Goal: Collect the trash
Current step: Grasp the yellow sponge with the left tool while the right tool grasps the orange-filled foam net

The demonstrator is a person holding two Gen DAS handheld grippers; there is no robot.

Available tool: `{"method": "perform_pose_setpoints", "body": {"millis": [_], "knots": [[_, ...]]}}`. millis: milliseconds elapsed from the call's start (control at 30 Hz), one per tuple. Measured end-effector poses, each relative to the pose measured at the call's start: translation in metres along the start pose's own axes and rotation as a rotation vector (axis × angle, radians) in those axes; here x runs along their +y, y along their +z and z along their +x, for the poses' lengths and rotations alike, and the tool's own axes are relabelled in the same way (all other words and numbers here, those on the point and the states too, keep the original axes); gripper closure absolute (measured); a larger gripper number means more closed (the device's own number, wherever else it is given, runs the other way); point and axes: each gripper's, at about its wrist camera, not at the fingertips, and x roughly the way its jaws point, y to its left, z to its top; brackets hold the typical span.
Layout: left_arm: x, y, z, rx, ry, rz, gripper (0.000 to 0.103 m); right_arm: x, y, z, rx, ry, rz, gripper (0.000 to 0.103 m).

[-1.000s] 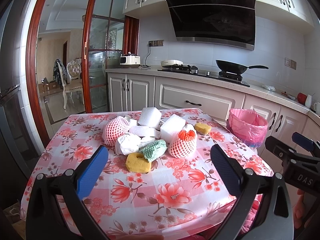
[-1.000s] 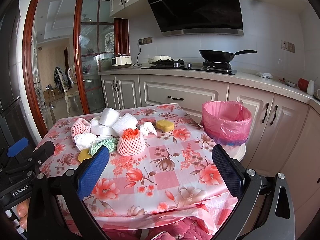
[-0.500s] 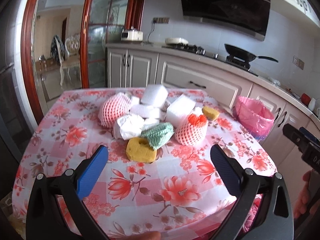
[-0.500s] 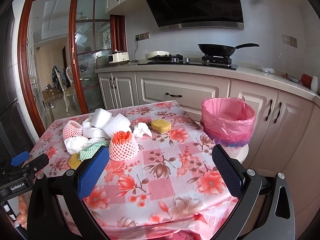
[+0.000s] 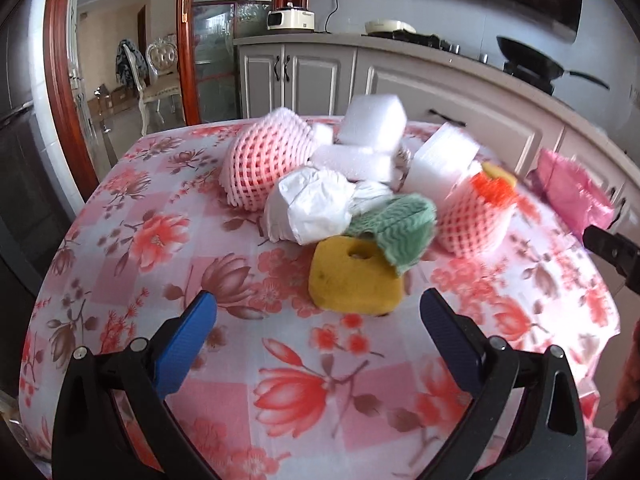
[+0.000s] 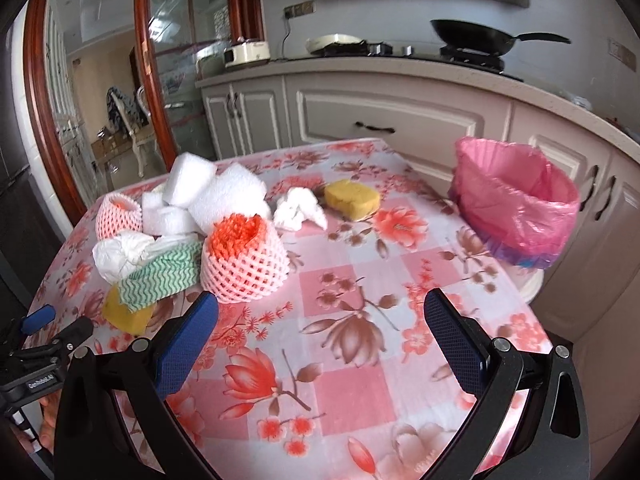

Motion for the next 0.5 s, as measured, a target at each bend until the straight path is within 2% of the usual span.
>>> {"method": "perform_pose_setpoints", "body": {"millis": [233,500], "knots": [[-0.006,-0.002,0.038,0.096,-0.037,0.014,0.005,0.022,0.015,0.051,0.088,0.059,-0.056,0.007],[-0.011,0.007,0.058,0.14,-0.048,0.037,0.005,0.043,0.033,0.099,0.183,0.11,-0.096,0.014]]}}
